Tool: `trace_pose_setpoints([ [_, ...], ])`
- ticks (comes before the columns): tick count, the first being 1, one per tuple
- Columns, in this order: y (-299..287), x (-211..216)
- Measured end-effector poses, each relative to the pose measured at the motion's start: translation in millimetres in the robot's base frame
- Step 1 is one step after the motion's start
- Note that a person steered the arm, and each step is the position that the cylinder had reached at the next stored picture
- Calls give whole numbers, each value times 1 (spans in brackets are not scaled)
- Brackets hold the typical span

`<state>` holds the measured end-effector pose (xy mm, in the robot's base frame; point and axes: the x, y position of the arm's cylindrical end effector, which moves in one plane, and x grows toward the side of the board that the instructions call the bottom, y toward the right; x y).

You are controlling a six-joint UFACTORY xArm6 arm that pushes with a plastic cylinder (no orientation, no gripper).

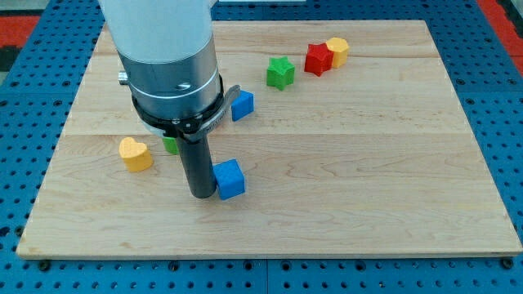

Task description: Move the cube to the bottom right corner

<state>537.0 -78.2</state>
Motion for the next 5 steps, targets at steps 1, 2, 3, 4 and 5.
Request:
trace_pose_setpoints([
  [1,-19,-12],
  [2,-14,-13],
  [3,25,-10],
  [4,60,-12],
  [5,103,-14],
])
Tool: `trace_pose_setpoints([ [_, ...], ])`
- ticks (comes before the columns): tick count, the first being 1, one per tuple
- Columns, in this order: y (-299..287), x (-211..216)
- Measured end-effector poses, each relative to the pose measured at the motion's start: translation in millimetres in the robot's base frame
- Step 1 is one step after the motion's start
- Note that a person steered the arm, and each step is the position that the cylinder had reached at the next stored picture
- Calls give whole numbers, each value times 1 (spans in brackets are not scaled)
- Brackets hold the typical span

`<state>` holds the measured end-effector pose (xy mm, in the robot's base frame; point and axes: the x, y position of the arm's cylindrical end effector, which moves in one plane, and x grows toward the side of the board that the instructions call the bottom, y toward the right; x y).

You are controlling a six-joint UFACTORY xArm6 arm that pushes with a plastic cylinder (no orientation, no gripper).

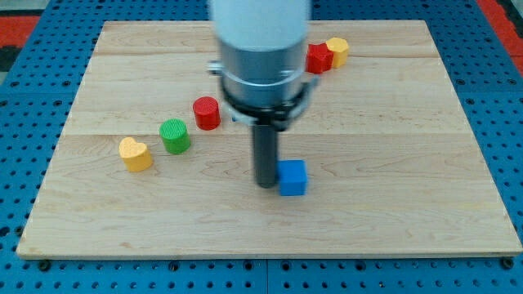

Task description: Move the cube to the bottom right corner

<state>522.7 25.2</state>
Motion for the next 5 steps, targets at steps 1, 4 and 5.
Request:
trace_pose_setpoints([
  [1,48,-6],
  [4,109,-24],
  [5,126,-32],
])
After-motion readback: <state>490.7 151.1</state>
